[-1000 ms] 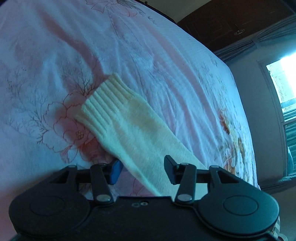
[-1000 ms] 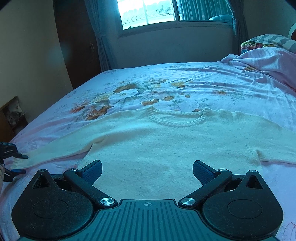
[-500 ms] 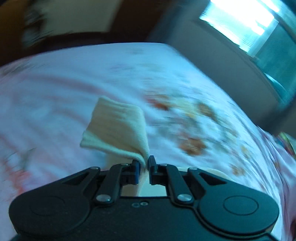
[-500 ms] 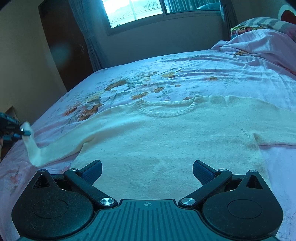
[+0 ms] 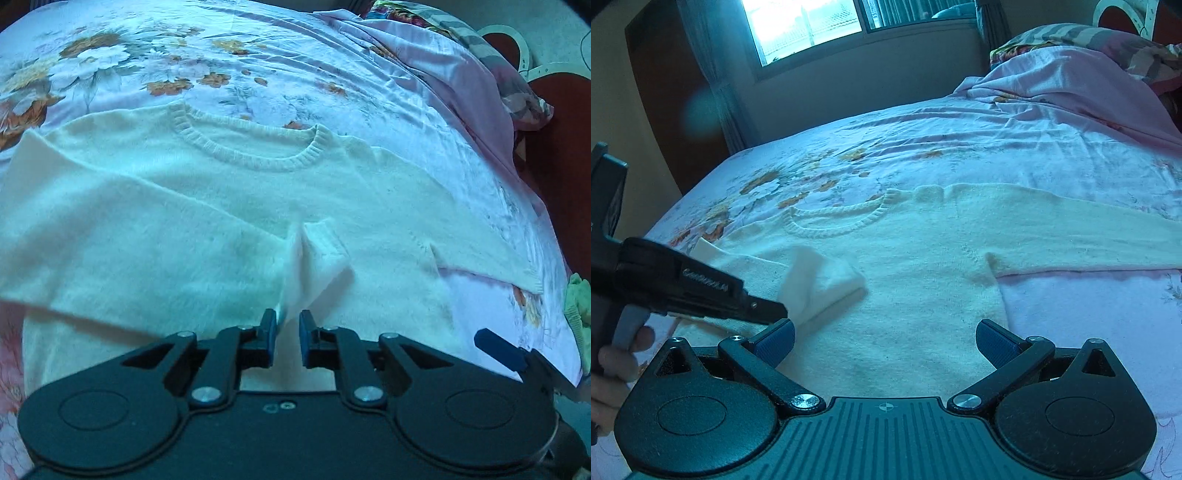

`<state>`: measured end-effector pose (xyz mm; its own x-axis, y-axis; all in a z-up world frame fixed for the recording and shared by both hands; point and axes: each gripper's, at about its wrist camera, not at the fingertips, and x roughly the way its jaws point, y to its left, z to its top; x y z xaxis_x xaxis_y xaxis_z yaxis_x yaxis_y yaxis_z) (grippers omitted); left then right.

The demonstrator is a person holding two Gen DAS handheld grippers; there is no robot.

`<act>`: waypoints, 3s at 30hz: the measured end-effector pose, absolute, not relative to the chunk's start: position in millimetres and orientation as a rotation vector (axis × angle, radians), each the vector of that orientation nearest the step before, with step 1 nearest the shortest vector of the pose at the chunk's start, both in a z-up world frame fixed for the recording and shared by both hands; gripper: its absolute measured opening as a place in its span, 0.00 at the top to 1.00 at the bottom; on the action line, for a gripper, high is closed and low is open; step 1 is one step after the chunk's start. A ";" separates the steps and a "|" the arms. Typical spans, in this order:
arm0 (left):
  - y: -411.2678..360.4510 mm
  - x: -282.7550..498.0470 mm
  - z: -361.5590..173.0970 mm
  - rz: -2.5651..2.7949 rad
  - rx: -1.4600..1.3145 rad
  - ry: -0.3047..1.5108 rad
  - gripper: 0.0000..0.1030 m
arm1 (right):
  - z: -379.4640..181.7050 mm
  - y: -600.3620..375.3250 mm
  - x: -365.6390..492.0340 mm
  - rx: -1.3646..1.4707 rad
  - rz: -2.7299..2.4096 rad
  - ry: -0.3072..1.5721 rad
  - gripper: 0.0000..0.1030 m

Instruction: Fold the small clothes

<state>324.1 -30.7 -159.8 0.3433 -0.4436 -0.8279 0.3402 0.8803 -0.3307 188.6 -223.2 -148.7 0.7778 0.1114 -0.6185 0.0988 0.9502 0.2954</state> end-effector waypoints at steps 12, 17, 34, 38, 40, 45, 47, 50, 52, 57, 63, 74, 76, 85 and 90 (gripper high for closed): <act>60.4 343.2 -129.4 -0.157 -0.075 0.953 0.79 | -148.3 -167.1 264.6 0.321 0.140 0.728 0.44; 75.9 339.1 -141.9 -0.157 -0.118 0.966 0.79 | -157.7 -143.1 311.0 0.281 0.111 0.809 0.51; 56.1 327.0 -166.4 -0.187 -0.079 0.990 0.79 | -182.4 -213.4 215.7 0.505 0.052 0.880 0.98; 53.9 325.2 -164.5 -0.184 -0.073 0.990 0.79 | -176.8 -231.5 211.2 0.564 0.074 0.841 0.98; 52.9 325.2 -163.4 -0.182 -0.069 0.990 0.79 | -180.8 -240.4 217.3 0.610 0.063 0.848 0.98; 51.6 324.9 -161.3 -0.183 -0.061 0.990 0.79 | -189.5 -260.6 228.1 0.759 0.085 0.851 0.94; 51.2 324.7 -161.9 -0.185 -0.054 0.991 0.79 | -188.4 -266.2 222.6 0.785 0.097 0.848 0.52; 50.6 326.5 -163.4 -0.184 -0.050 0.991 0.79 | -183.2 -270.2 212.0 0.755 0.105 0.832 0.45; 49.4 328.2 -164.2 -0.178 -0.056 0.992 0.79 | -181.2 -270.7 210.4 0.711 0.064 0.829 0.48; 46.1 327.2 -163.0 -0.179 -0.067 0.993 0.79 | -191.0 -275.2 227.9 0.687 -0.008 0.814 0.75; 41.5 327.8 -162.8 -0.181 -0.046 0.976 0.79 | -186.6 -271.6 243.4 0.619 -0.012 0.742 0.96; 25.8 343.2 -171.5 -0.165 -0.045 0.955 0.75 | -193.4 -297.0 243.1 0.501 -0.168 0.744 0.96; 24.4 341.6 -171.4 -0.163 -0.033 0.953 0.75 | -188.7 -293.5 240.2 0.472 -0.177 0.742 0.96; 6.5 373.1 -160.9 -0.195 -0.035 0.937 0.68 | -166.1 -256.7 241.5 0.357 -0.076 0.700 0.96; 27.6 421.6 -180.5 -0.088 -0.113 0.956 0.69 | -197.5 -257.2 253.8 0.313 -0.091 0.771 0.97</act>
